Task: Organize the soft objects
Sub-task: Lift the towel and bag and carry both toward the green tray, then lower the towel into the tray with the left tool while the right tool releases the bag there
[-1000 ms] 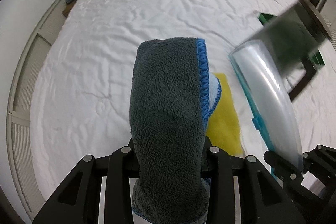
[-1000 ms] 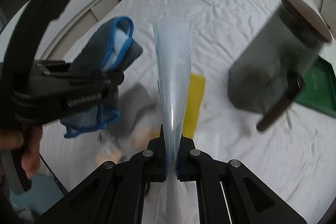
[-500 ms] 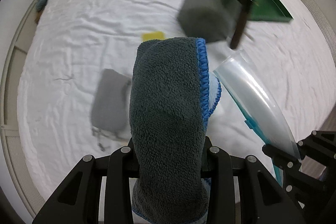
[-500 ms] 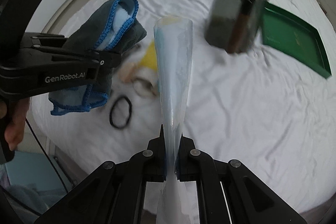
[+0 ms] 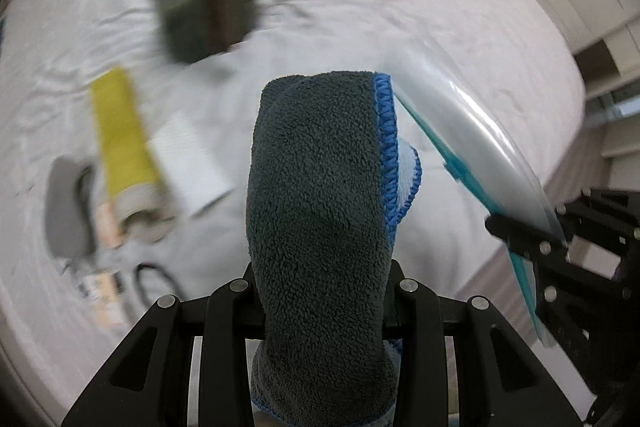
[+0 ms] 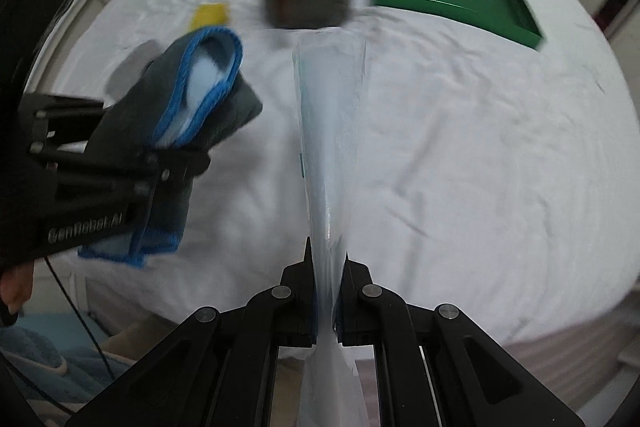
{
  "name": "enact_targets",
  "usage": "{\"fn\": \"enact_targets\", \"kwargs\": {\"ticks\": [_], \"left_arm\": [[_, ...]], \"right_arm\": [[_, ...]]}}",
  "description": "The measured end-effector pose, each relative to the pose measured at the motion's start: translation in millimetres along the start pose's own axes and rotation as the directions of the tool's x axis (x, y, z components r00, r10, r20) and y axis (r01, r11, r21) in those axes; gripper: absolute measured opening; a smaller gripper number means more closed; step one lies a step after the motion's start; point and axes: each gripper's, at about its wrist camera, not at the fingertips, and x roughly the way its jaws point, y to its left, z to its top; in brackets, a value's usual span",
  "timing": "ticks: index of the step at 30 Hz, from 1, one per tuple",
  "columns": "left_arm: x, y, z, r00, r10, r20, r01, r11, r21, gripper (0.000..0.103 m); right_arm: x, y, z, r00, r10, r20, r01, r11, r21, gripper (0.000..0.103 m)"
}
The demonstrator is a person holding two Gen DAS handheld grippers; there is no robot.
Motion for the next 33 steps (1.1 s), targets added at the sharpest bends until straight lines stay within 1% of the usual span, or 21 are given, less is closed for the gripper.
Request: {"fn": "enact_targets", "kwargs": {"ticks": [3,5,8,14,18,19,23,26,30,31,33], "left_arm": [[4,-24,15,0.999,-0.036,0.010,0.036,0.998,0.044,0.030],[4,-41,30,0.998,-0.050,0.031,0.047,0.996,0.074,0.030],[0,-57,52,0.995,-0.068,0.068,0.061,0.994,0.093,0.030],[-7,-74,103,0.985,-0.068,0.158,0.055,0.995,0.085,0.031],[-8,-74,146,0.972,-0.056,0.227,0.049,0.998,0.038,0.031],[-11,-74,152,0.969,-0.054,0.240,0.050,0.998,0.023,0.031],[-5,-60,186,0.958,-0.024,0.286,0.044,0.997,-0.062,0.031],[2,-44,209,0.949,0.019,0.314,0.027,0.990,-0.141,0.031],[11,-18,243,0.938,0.078,0.337,0.008,0.969,-0.247,0.031],[14,-13,249,0.935,0.092,0.342,0.002,0.964,-0.265,0.031],[18,-4,263,0.929,0.124,0.350,-0.016,0.955,-0.297,0.031]], "right_arm": [[-19,-23,-7,0.999,-0.044,0.012,0.043,0.998,0.053,0.005],[-27,-42,-4,0.996,-0.079,0.028,0.076,0.994,0.082,0.005],[-40,-67,1,0.991,-0.122,0.059,0.114,0.986,0.120,0.005],[-58,-105,32,0.975,-0.177,0.136,0.156,0.976,0.153,0.005],[-61,-122,61,0.964,-0.192,0.185,0.164,0.974,0.154,0.005],[-61,-128,68,0.961,-0.193,0.198,0.164,0.975,0.152,0.005],[-57,-143,98,0.947,-0.198,0.253,0.167,0.976,0.139,0.005],[-56,-153,125,0.936,-0.196,0.292,0.165,0.978,0.126,0.005],[-49,-170,155,0.924,-0.188,0.333,0.156,0.980,0.121,0.005],[-45,-175,165,0.922,-0.182,0.341,0.148,0.981,0.121,0.005],[-40,-178,184,0.915,-0.187,0.356,0.157,0.981,0.112,0.005]]}}
